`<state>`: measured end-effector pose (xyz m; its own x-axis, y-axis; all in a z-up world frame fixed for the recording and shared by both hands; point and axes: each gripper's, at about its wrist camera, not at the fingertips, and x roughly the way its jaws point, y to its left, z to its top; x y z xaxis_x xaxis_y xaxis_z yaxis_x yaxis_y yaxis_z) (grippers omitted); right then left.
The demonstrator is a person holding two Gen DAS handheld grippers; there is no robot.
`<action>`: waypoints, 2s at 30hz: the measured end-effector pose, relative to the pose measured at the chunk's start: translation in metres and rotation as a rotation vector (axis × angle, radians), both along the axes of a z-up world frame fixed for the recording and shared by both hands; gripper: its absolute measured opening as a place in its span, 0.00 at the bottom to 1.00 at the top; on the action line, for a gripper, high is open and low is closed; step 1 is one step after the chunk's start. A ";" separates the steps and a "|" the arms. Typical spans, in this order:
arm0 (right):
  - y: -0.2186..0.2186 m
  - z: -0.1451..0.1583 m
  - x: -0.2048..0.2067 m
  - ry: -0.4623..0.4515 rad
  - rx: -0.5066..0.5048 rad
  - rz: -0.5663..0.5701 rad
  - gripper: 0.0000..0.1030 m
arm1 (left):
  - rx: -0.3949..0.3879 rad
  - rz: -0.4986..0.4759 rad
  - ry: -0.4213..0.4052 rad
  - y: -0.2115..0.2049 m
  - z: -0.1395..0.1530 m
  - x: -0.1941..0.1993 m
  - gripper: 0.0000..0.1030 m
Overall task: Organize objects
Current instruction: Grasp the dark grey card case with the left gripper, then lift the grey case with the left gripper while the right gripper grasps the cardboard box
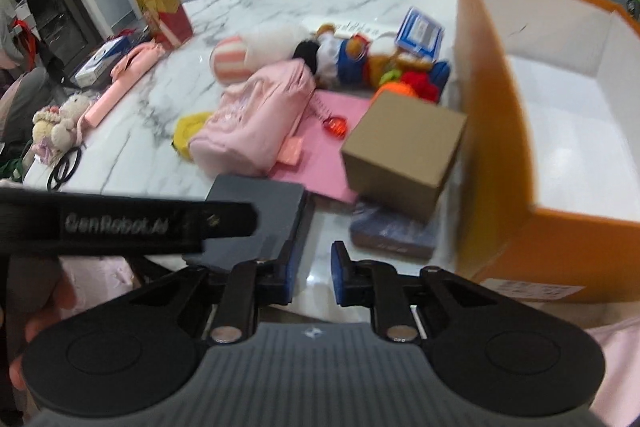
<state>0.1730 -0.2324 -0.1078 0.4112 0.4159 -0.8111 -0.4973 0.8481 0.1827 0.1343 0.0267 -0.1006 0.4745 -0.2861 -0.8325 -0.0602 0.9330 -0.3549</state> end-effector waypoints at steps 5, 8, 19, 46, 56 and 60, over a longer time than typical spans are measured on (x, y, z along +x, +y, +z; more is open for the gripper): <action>0.000 -0.011 0.007 0.000 -0.043 -0.014 0.19 | 0.022 0.007 0.037 -0.005 -0.009 0.008 0.86; -0.003 -0.015 0.012 0.016 -0.026 -0.009 0.19 | 0.015 0.009 0.053 -0.005 -0.014 0.011 0.90; 0.016 -0.020 -0.005 0.024 0.002 0.115 0.09 | 0.040 0.023 0.125 0.001 -0.013 0.000 0.89; 0.003 0.031 -0.013 -0.172 -0.027 0.152 0.31 | 0.133 0.044 -0.103 0.020 0.045 -0.014 0.87; 0.034 0.031 0.010 -0.382 -0.414 0.386 0.58 | 0.071 0.034 -0.160 0.018 0.054 0.004 0.87; 0.042 0.008 0.019 -0.396 -0.544 0.425 0.67 | 0.046 0.025 -0.161 0.019 0.050 0.009 0.87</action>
<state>0.1920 -0.1902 -0.1000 0.6067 0.1894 -0.7721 -0.7395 0.4909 -0.4606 0.1435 0.0458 -0.0505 0.6089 -0.2364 -0.7572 -0.0291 0.9473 -0.3191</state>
